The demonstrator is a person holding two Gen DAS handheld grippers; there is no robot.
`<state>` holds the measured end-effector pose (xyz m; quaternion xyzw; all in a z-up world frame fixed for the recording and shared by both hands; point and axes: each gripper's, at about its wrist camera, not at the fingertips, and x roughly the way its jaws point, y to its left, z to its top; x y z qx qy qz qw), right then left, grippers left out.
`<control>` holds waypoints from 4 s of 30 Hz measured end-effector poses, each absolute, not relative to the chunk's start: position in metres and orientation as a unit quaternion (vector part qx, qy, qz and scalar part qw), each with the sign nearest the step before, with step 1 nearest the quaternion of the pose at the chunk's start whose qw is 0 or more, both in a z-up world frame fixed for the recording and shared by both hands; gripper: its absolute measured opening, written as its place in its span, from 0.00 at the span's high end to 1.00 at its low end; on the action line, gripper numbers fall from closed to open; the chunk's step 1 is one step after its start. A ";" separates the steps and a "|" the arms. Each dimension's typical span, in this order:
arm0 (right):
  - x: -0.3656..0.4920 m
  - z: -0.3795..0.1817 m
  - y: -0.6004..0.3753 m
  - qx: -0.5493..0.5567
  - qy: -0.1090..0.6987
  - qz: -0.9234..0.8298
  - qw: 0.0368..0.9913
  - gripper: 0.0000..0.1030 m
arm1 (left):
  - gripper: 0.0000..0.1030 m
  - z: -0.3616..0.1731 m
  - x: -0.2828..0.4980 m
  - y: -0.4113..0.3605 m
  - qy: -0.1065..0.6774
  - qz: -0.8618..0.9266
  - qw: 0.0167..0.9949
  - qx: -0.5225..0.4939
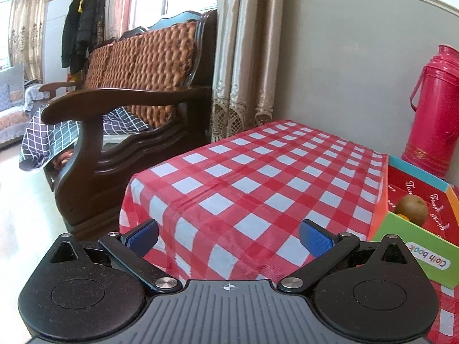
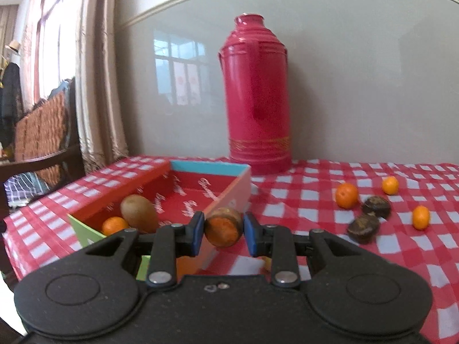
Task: Organize fruits
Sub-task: 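Carry the mandarin into the box and open the right gripper, then withdraw the right tool from the box, then move the left tool toward the small yellow-green fruit on the cloth, then close the left gripper on the small yellow-green fruit and lift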
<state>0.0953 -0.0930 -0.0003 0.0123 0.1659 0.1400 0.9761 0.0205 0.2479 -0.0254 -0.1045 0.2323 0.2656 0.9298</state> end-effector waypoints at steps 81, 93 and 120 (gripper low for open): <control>0.027 -0.004 -0.287 0.058 0.147 -0.177 0.971 0.05 | 0.01 -0.001 0.104 -0.063 0.231 -0.054 0.966 0.099; 0.019 -0.001 -0.306 0.093 0.131 -0.178 0.971 0.05 | 0.41 -0.029 0.147 -0.076 0.282 -0.075 0.953 0.080; 0.025 -0.001 -0.304 0.100 0.127 -0.193 0.968 0.05 | 0.62 -0.042 0.160 -0.087 0.303 -0.106 0.943 0.083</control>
